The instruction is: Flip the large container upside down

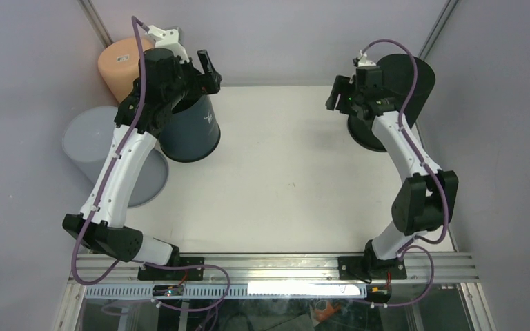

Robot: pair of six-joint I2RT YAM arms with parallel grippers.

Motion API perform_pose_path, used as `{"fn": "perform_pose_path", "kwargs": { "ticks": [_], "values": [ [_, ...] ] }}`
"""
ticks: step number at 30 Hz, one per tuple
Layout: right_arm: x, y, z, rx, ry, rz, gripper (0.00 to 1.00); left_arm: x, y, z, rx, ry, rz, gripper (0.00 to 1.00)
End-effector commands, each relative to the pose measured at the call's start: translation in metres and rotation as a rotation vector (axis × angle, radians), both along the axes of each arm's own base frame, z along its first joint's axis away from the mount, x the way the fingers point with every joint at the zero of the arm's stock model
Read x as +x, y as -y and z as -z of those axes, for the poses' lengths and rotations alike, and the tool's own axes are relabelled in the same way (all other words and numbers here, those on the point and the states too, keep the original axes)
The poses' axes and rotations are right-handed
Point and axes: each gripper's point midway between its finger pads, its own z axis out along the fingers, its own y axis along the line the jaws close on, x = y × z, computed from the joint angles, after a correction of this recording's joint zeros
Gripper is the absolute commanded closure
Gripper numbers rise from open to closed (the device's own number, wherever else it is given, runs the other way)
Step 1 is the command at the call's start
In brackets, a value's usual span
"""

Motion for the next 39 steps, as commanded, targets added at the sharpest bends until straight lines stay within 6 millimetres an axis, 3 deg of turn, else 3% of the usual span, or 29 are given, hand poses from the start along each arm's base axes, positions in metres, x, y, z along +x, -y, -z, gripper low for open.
{"fn": "perform_pose_path", "kwargs": {
  "ticks": [1,4,8,11,17,21,24,25,26,29,34,37,39],
  "values": [
    [-0.043,-0.056,-0.065,0.138,0.176,-0.194,0.34,0.022,-0.023,-0.003,0.056,0.002,-0.112,0.05],
    [-0.067,-0.072,-0.070,0.194,0.184,-0.242,0.33,0.038,-0.034,0.017,0.147,-0.065,-0.171,0.05],
    [-0.087,-0.073,-0.070,0.217,0.167,-0.257,0.33,0.057,-0.031,0.045,0.218,-0.148,-0.164,0.06],
    [-0.094,-0.069,-0.070,0.209,0.167,-0.249,0.33,0.069,-0.035,0.063,0.250,-0.189,-0.196,0.09],
    [-0.100,-0.065,-0.070,0.205,0.165,-0.237,0.33,0.081,-0.042,0.101,0.317,-0.288,-0.243,0.25],
    [-0.101,-0.066,-0.067,0.206,0.157,-0.237,0.33,0.079,-0.042,0.111,0.325,-0.312,-0.243,0.51],
    [-0.099,-0.065,-0.064,0.198,0.153,-0.234,0.33,0.080,-0.035,0.114,0.317,-0.319,-0.206,0.84],
    [-0.099,-0.064,-0.064,0.193,0.151,-0.232,0.33,0.080,-0.032,0.113,0.309,-0.317,-0.190,0.96],
    [-0.099,-0.064,-0.062,0.187,0.147,-0.230,0.33,0.080,-0.027,0.111,0.295,-0.313,-0.165,1.00],
    [-0.101,-0.061,-0.066,0.179,0.153,-0.224,0.33,0.075,0.009,0.093,0.192,-0.287,-0.024,1.00],
    [-0.107,-0.053,-0.079,0.173,0.173,-0.205,0.33,0.041,0.116,0.028,-0.043,-0.172,0.318,1.00],
    [-0.114,-0.049,-0.092,0.241,0.191,-0.219,0.26,0.024,0.153,-0.005,-0.111,-0.106,0.423,1.00],
    [-0.119,-0.043,-0.098,0.312,0.191,-0.234,0.25,0.017,0.165,-0.023,-0.176,-0.078,0.472,1.00]
  ]
}}
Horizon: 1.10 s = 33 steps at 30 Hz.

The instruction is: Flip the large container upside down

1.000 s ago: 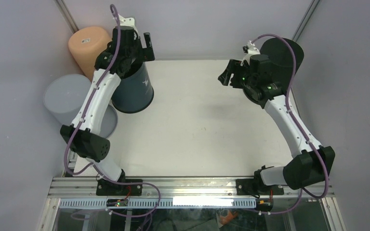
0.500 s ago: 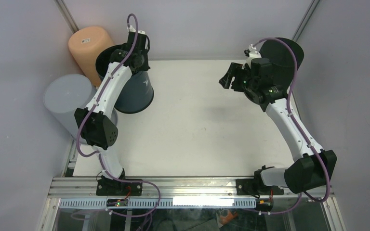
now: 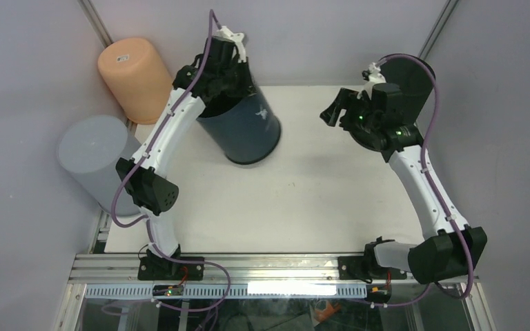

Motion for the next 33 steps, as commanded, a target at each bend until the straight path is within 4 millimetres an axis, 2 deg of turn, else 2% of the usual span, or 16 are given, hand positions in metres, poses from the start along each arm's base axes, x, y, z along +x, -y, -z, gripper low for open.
{"fn": "perform_pose_path", "kwargs": {
  "ticks": [1,8,11,17,19,22,28,30,32,33],
  "values": [
    [-0.013,0.013,-0.052,0.162,0.100,-0.025,0.25,-0.033,0.073,-0.122,-0.350,0.228,0.241,1.00],
    [-0.027,0.008,-0.056,0.397,0.056,-0.117,0.20,-0.044,0.067,-0.169,-0.532,0.327,0.274,1.00],
    [-0.028,0.006,-0.055,0.460,0.053,-0.137,0.19,-0.048,0.055,-0.183,-0.612,0.338,0.295,1.00],
    [-0.026,-0.003,-0.039,0.600,0.015,-0.166,0.18,-0.060,0.032,-0.208,-0.740,0.372,0.319,1.00],
    [-0.026,-0.008,-0.032,0.688,0.012,-0.181,0.18,-0.059,0.030,-0.203,-0.742,0.364,0.311,1.00],
    [-0.026,-0.013,-0.008,0.758,0.005,-0.174,0.17,-0.059,0.029,-0.204,-0.745,0.361,0.311,1.00],
    [-0.031,-0.047,0.020,0.729,0.023,-0.234,0.18,-0.069,0.032,-0.210,-0.786,0.353,0.356,1.00],
    [-0.035,-0.050,0.019,0.760,0.108,-0.243,0.20,-0.072,0.033,-0.211,-0.795,0.347,0.374,1.00],
    [-0.041,-0.049,0.005,0.804,0.235,-0.261,0.20,-0.075,0.035,-0.212,-0.802,0.340,0.390,1.00],
    [-0.043,-0.049,0.006,0.812,0.252,-0.262,0.21,-0.076,0.035,-0.212,-0.807,0.334,0.398,1.00]
  ]
}}
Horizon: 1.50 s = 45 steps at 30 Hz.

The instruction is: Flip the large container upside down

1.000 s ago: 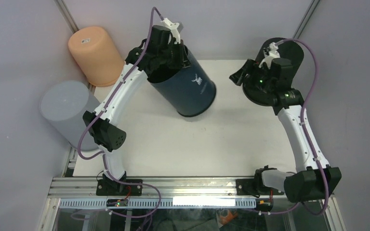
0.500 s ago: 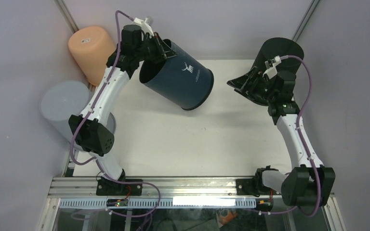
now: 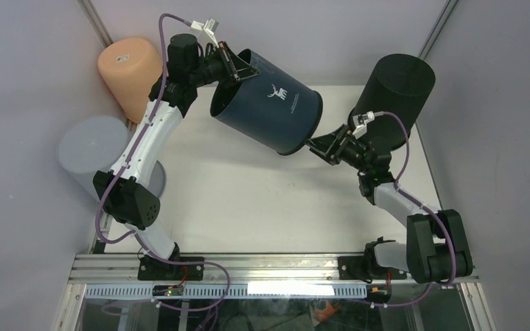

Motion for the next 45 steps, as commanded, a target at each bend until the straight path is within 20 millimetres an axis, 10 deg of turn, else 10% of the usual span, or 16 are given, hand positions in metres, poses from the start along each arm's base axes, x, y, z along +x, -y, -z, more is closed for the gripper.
{"fn": "perform_pose_path", "kwargs": {
  "ticks": [1,12,22,26,35,45],
  "values": [
    [-0.001,0.004,-0.059,0.121,0.342,0.066,0.21,-0.054,0.001,-0.111,-0.166,0.297,0.115,1.00],
    [-0.020,0.000,-0.102,0.181,0.628,0.027,0.28,-0.062,0.011,-0.110,-0.247,0.237,0.256,1.00],
    [-0.034,-0.002,-0.132,0.305,0.677,-0.048,0.99,-0.054,0.009,-0.097,-0.240,0.205,0.246,1.00],
    [-0.035,-0.003,-0.141,0.294,0.650,-0.052,1.00,-0.044,0.004,-0.084,-0.226,0.182,0.215,1.00],
    [0.002,0.034,-0.133,-0.143,0.432,0.293,1.00,0.001,-0.013,-0.001,-0.003,0.075,0.027,0.31],
    [0.012,0.066,-0.177,-0.682,0.392,0.333,1.00,0.026,-0.042,0.029,0.183,0.036,-0.162,0.01]
  ]
}}
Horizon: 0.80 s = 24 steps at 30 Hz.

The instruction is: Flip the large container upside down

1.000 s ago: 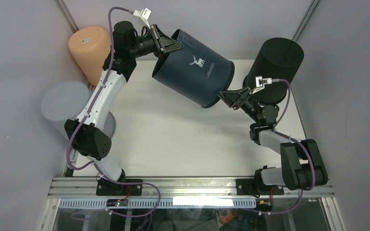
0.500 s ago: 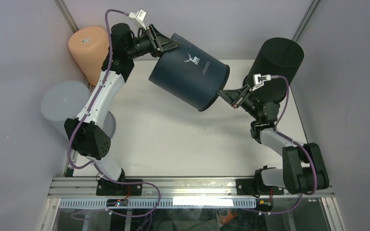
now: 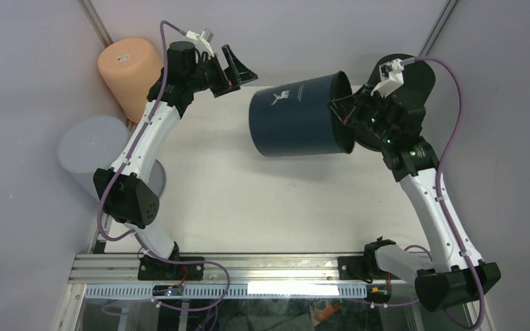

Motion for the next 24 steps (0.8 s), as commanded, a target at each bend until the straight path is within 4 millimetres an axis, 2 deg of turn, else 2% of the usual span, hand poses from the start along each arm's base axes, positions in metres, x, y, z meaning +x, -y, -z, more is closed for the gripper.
{"fn": "perform_pose_path", "kwargs": {
  "ticks": [1,6,9,14,18,19,22,23,24],
  "values": [
    [0.002,0.029,-0.027,-0.293,0.044,0.106,1.00,0.014,-0.022,-0.021,0.111,0.111,-0.129,0.01],
    [0.001,0.016,-0.039,-0.451,0.033,0.035,1.00,0.020,-0.042,-0.008,0.214,0.102,-0.212,0.01],
    [0.004,-0.002,-0.033,-0.545,0.025,0.009,1.00,0.018,-0.047,-0.005,0.240,0.101,-0.227,0.01],
    [0.000,-0.053,-0.002,-0.641,0.030,-0.069,1.00,0.015,-0.052,-0.009,0.258,0.122,-0.243,0.01],
    [-0.009,-0.102,0.021,-0.663,0.082,-0.158,1.00,0.013,-0.058,-0.016,0.272,0.139,-0.267,0.01],
    [-0.019,-0.121,0.028,-0.665,0.111,-0.212,1.00,0.013,-0.060,-0.016,0.274,0.140,-0.271,0.01],
    [-0.021,-0.148,0.042,-0.623,0.167,-0.279,1.00,0.015,-0.063,-0.016,0.272,0.135,-0.283,0.01],
    [-0.019,-0.151,0.046,-0.622,0.166,-0.285,0.89,0.015,-0.062,-0.016,0.270,0.132,-0.282,0.01],
    [-0.018,-0.154,0.048,-0.628,0.163,-0.294,0.66,0.015,-0.061,-0.015,0.264,0.126,-0.276,0.01]
  ]
}}
